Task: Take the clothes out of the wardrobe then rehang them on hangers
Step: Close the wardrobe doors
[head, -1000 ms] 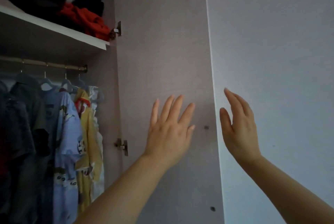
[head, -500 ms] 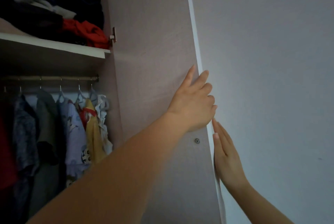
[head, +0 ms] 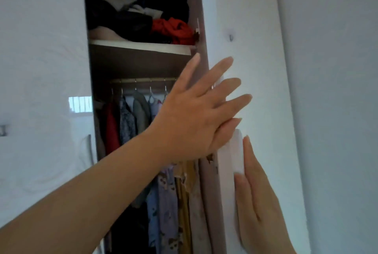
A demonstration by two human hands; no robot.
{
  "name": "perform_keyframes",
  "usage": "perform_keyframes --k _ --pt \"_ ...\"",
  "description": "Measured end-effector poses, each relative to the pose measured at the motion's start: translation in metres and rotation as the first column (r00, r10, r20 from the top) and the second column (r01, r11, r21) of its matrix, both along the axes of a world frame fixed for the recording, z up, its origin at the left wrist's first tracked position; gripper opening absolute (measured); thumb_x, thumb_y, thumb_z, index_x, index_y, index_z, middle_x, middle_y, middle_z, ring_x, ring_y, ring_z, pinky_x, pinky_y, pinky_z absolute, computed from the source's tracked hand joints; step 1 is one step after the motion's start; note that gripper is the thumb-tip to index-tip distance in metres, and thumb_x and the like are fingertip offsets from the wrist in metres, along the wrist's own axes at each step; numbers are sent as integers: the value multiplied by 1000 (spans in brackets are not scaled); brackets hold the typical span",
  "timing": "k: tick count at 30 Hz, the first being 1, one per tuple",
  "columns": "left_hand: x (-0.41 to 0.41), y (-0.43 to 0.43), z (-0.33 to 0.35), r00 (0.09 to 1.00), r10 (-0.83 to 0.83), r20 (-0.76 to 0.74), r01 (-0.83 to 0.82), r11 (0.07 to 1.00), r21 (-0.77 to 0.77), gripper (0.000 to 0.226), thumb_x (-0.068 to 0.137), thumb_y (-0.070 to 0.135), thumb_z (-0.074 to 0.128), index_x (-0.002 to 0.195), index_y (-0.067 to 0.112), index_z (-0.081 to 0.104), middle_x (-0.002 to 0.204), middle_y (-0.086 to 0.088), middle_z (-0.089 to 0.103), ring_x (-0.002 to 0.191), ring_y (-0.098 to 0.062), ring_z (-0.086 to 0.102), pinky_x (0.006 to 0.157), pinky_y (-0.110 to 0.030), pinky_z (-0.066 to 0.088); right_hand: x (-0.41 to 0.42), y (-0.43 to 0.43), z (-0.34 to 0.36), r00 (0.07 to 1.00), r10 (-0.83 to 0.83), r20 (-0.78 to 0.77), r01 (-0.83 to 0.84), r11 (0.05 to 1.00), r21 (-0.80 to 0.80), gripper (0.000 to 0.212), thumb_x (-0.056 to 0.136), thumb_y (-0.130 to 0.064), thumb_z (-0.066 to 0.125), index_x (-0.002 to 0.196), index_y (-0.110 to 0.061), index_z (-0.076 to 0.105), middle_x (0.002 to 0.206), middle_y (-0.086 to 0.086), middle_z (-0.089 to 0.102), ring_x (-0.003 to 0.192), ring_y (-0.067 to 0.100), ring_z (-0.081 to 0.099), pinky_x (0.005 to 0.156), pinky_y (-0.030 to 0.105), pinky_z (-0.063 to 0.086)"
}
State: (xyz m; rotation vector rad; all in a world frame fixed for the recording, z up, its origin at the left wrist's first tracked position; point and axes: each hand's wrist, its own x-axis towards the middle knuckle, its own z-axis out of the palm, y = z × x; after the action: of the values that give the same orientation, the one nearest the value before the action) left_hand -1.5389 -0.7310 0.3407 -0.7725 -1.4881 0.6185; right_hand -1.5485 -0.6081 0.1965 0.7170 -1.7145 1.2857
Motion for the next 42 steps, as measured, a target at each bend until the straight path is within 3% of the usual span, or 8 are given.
perform_keyframes --k 2,5,9,13,21,27,36,42 --pt "4 -36 -1 999 54 -1 -54 998 14 49 97 34 23 121 19 63 128 -8 59 135 -31 34 112 -55 12 -2 -34 -2 1000 21 -20 -20 999 43 52 77 -81 7 125 -73 -11 126 -62 -1 117 -36 12 88 -12 12" --pt "6 -88 -3 991 136 -13 -136 990 21 47 98 34 25 123 18 62 130 -8 57 135 -31 33 111 -56 16 -9 -88 -5 981 -29 -190 45 996 76 54 92 -64 13 142 -52 -7 139 -49 6 123 -30 11 93 -10 12" --pt "1 -152 -4 977 212 -29 -211 977 37 41 95 32 36 122 17 63 132 -7 55 134 -31 35 111 -55 20 -25 -154 -6 924 -156 -350 181 983 39 54 99 -41 22 148 -21 15 142 -1 39 129 8 35 106 15 20" --pt "-19 -207 -7 958 288 -7 -287 956 59 42 97 31 32 124 16 61 137 -7 50 135 -32 35 111 -53 21 -47 -209 -5 892 -218 -396 239 971 3 53 91 -27 40 138 -3 32 131 15 53 117 24 47 100 28 34" --pt "-76 -285 -15 939 343 20 -343 933 110 46 99 29 23 132 18 54 143 -7 44 136 -31 34 112 -50 19 -98 -287 -3 867 -330 -372 353 936 -7 51 89 -28 43 134 -4 38 125 16 56 108 28 48 93 32 39" --pt "-126 -320 -25 942 332 45 -334 918 213 45 93 27 33 134 20 51 143 -3 44 135 -28 36 110 -50 20 -139 -326 -1 852 -373 -367 407 913 17 49 89 -27 42 132 -3 40 122 19 58 104 27 46 91 32 38" --pt "-162 -335 -41 976 206 70 -217 903 370 51 85 26 37 135 21 50 145 0 42 135 -27 37 109 -51 20 -178 -348 -8 783 -461 -418 520 853 33 51 91 -30 39 135 -4 36 129 19 55 110 29 47 96 35 35" --pt "-165 -332 -49 977 200 71 -211 871 444 51 84 25 35 132 20 53 142 1 46 133 -27 40 108 -50 21 -190 -353 -14 758 -488 -434 528 849 -31 48 99 -37 26 137 -8 35 135 13 50 113 30 52 94 35 36"
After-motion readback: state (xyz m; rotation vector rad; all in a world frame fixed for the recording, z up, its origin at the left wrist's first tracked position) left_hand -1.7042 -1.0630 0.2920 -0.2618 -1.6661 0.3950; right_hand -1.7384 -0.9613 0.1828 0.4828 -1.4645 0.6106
